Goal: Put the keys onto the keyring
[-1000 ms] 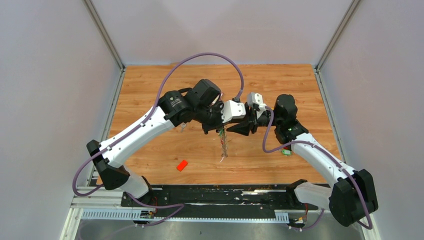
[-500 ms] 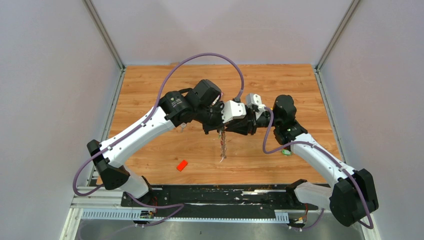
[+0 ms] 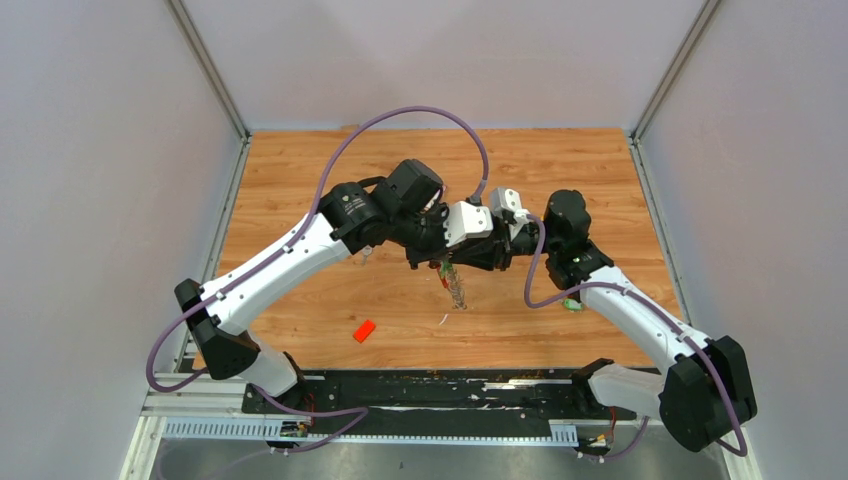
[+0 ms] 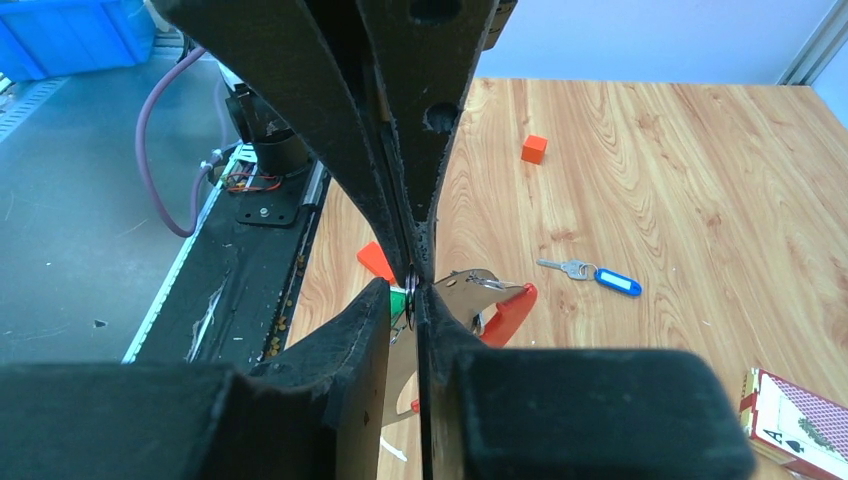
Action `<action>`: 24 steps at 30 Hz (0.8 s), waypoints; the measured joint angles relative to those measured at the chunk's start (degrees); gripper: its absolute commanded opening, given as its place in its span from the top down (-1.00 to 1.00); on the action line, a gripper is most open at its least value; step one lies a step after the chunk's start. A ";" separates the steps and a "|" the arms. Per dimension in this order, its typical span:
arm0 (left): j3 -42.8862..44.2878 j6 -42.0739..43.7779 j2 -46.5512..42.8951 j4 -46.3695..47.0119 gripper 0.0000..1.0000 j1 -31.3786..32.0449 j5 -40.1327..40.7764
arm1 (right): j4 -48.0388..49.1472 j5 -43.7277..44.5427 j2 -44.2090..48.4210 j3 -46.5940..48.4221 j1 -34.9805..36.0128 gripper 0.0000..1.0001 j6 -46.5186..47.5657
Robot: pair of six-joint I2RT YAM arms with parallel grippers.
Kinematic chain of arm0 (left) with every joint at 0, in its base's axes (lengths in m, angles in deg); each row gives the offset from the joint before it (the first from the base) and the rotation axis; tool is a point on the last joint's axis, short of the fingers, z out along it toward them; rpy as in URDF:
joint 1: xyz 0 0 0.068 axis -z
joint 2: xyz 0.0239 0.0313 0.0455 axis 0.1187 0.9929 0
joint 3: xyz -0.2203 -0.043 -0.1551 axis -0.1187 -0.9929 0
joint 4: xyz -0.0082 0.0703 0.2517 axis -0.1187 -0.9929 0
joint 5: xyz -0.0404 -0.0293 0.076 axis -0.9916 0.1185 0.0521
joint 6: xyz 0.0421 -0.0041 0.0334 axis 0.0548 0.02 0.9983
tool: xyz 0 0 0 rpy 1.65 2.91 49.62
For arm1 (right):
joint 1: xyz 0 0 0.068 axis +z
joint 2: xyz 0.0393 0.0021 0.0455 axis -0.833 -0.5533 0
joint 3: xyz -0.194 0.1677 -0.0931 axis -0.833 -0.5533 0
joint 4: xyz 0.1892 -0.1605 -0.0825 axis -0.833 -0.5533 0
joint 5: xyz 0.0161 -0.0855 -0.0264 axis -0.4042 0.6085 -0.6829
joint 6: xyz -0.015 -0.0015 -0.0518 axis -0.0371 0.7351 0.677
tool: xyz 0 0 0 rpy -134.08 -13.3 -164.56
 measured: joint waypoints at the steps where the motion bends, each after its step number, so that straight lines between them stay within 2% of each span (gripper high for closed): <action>1: -0.09 -0.02 0.00 0.02 1.00 0.00 -0.02 | -0.09 0.00 -0.07 0.07 0.04 0.69 0.00; 8: -0.26 -0.07 0.20 0.02 1.00 0.00 -0.26 | -0.42 0.13 -0.09 0.20 0.11 0.78 0.07; 12: -0.35 -0.17 0.20 0.02 1.00 0.00 -0.39 | -0.66 0.44 -0.09 0.22 0.11 0.99 0.35; 18: -1.03 -0.15 0.22 0.48 1.00 -0.02 -0.37 | -2.36 1.07 -0.09 0.46 0.15 1.00 0.94; 20: -1.53 -0.09 0.20 0.92 0.89 -0.02 -0.37 | -3.21 1.36 -0.09 0.50 0.20 1.00 1.36; 24: -3.96 0.57 -0.79 3.52 0.55 -0.09 -0.44 | -4.46 1.73 -0.04 0.50 -0.13 1.00 1.46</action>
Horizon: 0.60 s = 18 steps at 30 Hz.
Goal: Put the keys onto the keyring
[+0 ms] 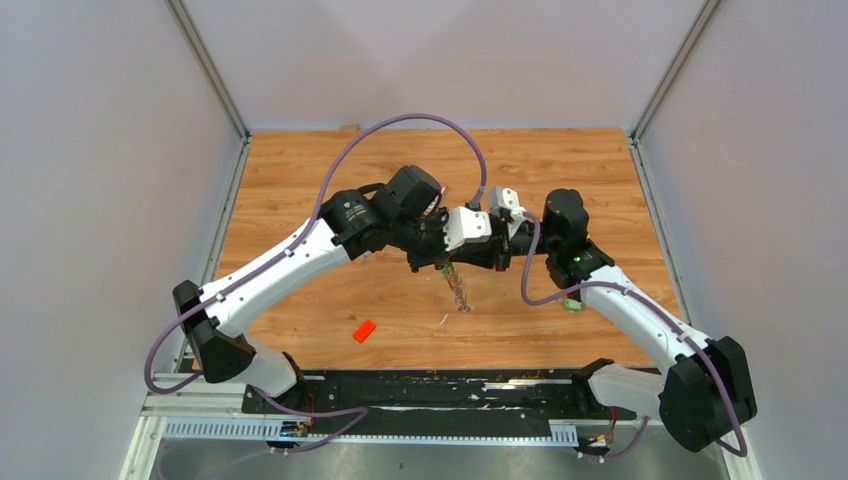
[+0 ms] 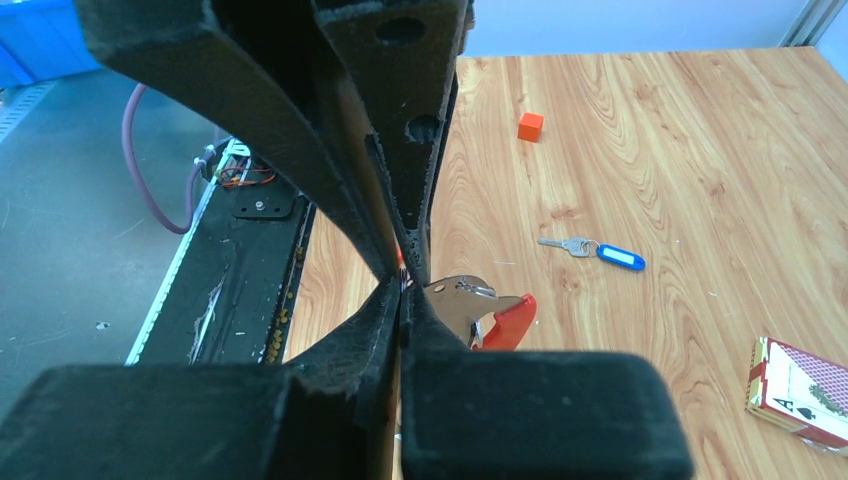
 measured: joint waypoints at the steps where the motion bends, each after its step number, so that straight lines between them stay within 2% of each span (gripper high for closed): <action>1: -0.90 0.28 -0.57 0.87 0.48 -0.11 -0.13 | -0.04 0.09 0.02 0.00 -0.17 1.00 -0.17; 2: -2.36 0.55 -1.53 2.23 0.41 -0.33 -0.37 | 0.07 0.11 0.11 0.00 -0.37 1.00 -0.52; 6: -10.51 1.97 -8.02 8.22 0.30 -1.27 -1.33 | 1.07 -0.02 1.09 0.02 -1.11 1.00 -2.43; 12: -20.24 3.72 -16.98 17.75 0.30 -1.99 -3.23 | 4.57 -0.85 1.92 0.11 -1.86 1.00 -6.60; 18: -23.76 3.80 -17.44 24.33 0.34 -1.99 -4.79 | 6.25 -1.62 1.95 0.11 -1.97 1.00 -8.50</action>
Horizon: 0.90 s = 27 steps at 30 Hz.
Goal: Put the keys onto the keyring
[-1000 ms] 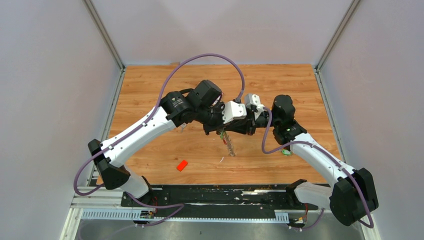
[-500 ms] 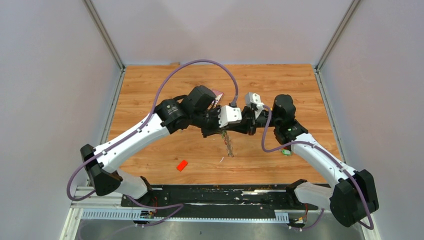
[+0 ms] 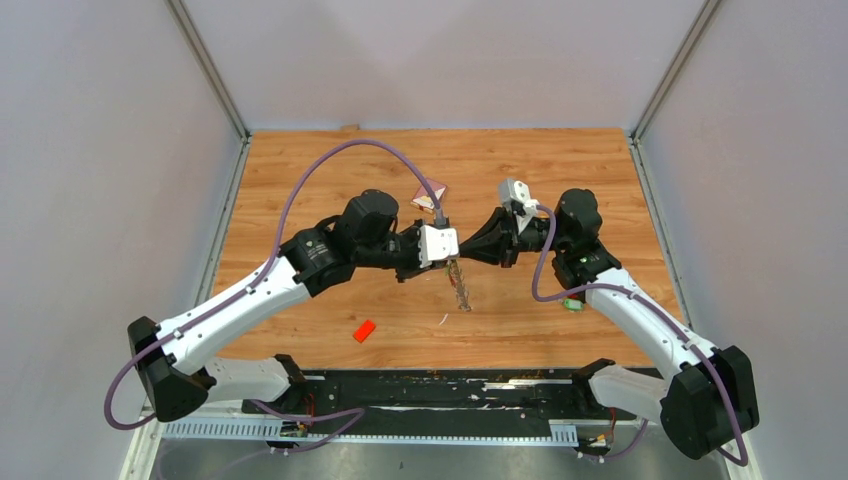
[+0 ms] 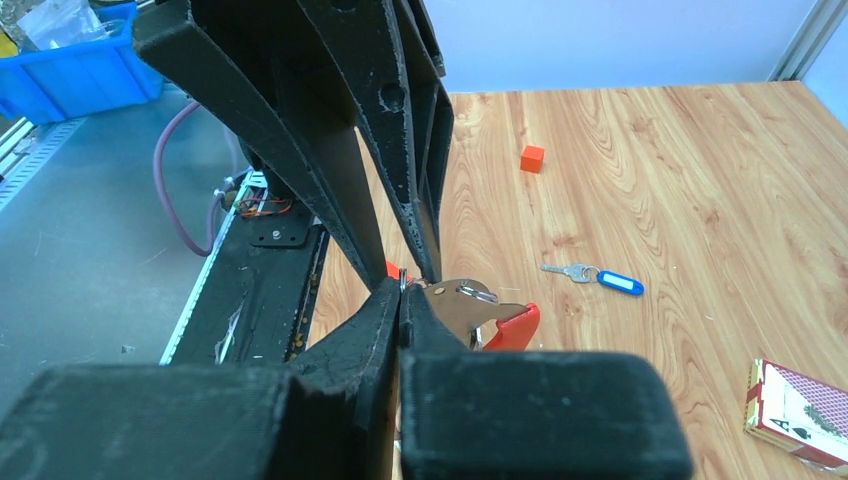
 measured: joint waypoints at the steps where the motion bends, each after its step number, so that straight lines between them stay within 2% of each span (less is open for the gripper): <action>1: -0.22 0.02 0.11 0.57 0.34 0.00 -0.22 | 0.02 -0.11 0.00 0.00 0.00 1.00 -0.11; 17: -0.28 0.68 0.59 3.19 0.45 -0.31 -0.98 | -0.04 -0.20 0.00 0.00 -0.24 1.00 -0.02; 23: -0.39 3.54 -0.46 2.51 0.55 -0.33 -1.49 | -0.42 -0.20 -0.02 0.00 -0.24 1.00 0.39; 27: -0.39 5.62 -1.55 2.45 0.55 -0.31 -1.99 | -0.50 -0.20 -0.07 0.00 -0.24 1.00 0.63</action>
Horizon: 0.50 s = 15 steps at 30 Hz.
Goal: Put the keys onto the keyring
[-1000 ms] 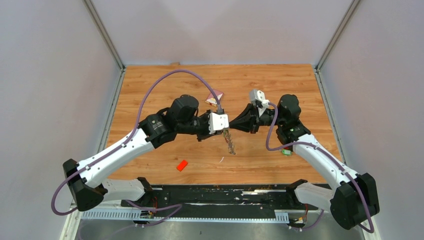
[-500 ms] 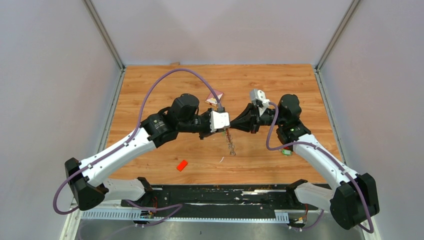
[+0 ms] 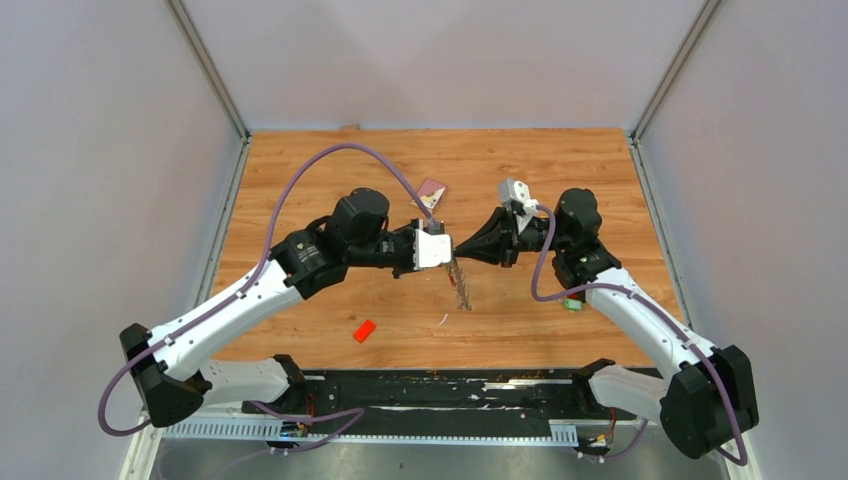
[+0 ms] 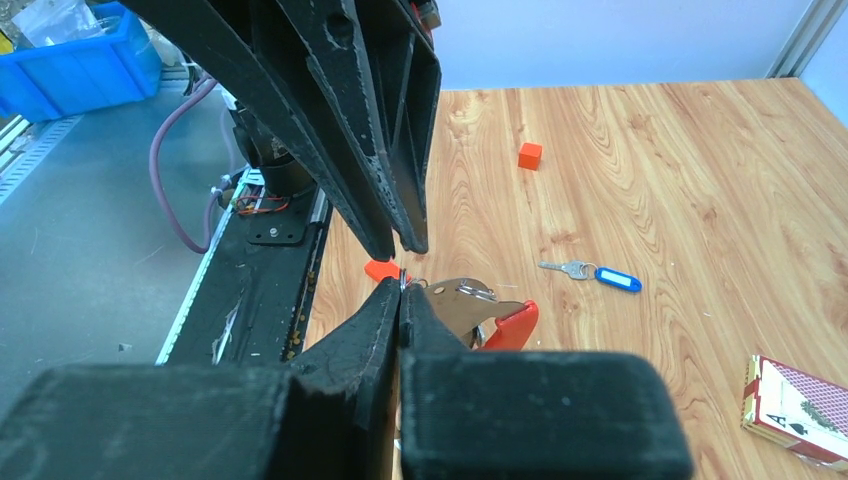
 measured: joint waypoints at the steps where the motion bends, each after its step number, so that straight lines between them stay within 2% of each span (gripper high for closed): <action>1: 0.00 0.52 -0.20 0.00 0.55 -0.02 -0.24 | 0.00 0.00 -0.04 0.00 0.00 1.00 0.02; 15: 0.02 6.38 1.66 -0.02 0.53 -0.04 -2.36 | -0.44 -0.02 -0.24 0.00 -0.02 1.00 0.42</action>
